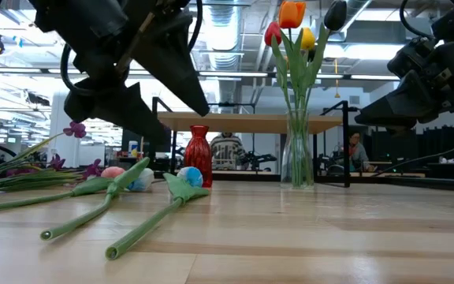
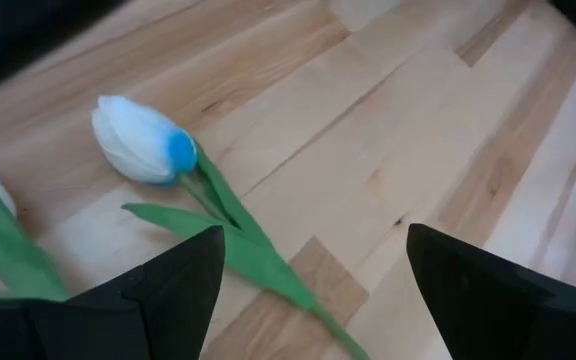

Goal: Pick and place flowers into a vace then onto a shelf
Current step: Put the right white flower into the red vase

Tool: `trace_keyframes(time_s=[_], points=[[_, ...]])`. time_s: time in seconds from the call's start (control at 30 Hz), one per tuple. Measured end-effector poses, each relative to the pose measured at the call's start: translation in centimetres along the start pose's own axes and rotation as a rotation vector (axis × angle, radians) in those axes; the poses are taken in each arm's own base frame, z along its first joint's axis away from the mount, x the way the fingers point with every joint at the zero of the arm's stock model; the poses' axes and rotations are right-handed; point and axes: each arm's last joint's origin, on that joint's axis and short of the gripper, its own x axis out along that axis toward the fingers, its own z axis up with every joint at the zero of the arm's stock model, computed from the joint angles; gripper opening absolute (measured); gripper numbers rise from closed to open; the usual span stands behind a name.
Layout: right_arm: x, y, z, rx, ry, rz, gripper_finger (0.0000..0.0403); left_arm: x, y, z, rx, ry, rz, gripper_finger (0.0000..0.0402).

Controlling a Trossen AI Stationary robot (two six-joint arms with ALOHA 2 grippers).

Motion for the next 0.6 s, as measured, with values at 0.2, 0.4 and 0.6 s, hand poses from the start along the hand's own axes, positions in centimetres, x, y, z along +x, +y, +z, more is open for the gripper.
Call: trace_keyframes(time_s=[0.2,0.4,0.6], points=[[0.0,0.0,0.0,0.000,-0.001,0.000,0.0118,1.0,0.4,-0.2,-0.027,0.020,0.031,0.0302],[0.0,0.0,-0.2,0.000,0.017,-0.004,0.0118,3.4,0.9,-0.8,-0.038,0.094,0.059,0.0302],[0.0,-0.1,-0.3,0.031,0.032,-0.006,0.0118,4.3,1.0,-1.0,-0.028,0.127,0.086,0.0302]])
